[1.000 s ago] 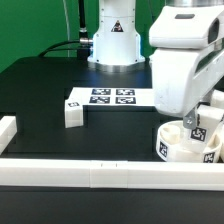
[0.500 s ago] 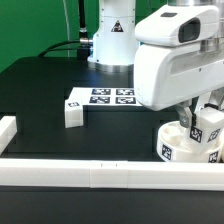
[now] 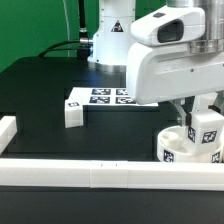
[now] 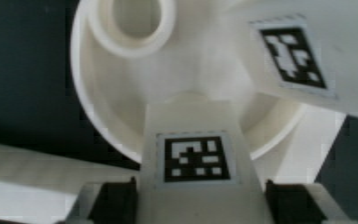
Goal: Assemble stool
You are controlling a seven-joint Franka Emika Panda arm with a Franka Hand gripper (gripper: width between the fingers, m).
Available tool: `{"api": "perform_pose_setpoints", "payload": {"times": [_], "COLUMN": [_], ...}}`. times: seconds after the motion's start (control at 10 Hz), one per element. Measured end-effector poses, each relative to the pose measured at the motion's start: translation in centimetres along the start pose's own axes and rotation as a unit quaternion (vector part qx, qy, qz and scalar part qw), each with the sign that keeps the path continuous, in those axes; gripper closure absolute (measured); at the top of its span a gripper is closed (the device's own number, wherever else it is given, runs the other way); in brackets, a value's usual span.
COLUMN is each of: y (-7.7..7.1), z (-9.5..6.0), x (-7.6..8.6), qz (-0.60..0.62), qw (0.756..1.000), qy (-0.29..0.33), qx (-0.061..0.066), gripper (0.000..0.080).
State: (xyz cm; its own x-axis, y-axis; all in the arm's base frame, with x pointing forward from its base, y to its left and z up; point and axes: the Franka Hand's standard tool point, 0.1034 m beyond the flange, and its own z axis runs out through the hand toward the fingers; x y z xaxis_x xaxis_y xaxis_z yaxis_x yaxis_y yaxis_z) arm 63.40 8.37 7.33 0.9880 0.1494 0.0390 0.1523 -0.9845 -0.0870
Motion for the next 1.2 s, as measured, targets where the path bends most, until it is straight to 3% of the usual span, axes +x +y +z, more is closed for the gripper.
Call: {"api": "perform_pose_setpoints", "payload": {"times": [0.5, 1.0, 1.2], "y": [0.5, 1.2, 1.0], "z": [0.0, 0.0, -0.6], "x": [0.0, 0.1, 0.2], "qz": [0.141, 0.278, 0.267], "qw": [0.99, 0.961, 0.964], "qy": [0.003, 0.014, 0.013], "qx": [-0.003, -0.004, -0.003], "gripper": [0.0453, 0.0453, 0.0236]}}
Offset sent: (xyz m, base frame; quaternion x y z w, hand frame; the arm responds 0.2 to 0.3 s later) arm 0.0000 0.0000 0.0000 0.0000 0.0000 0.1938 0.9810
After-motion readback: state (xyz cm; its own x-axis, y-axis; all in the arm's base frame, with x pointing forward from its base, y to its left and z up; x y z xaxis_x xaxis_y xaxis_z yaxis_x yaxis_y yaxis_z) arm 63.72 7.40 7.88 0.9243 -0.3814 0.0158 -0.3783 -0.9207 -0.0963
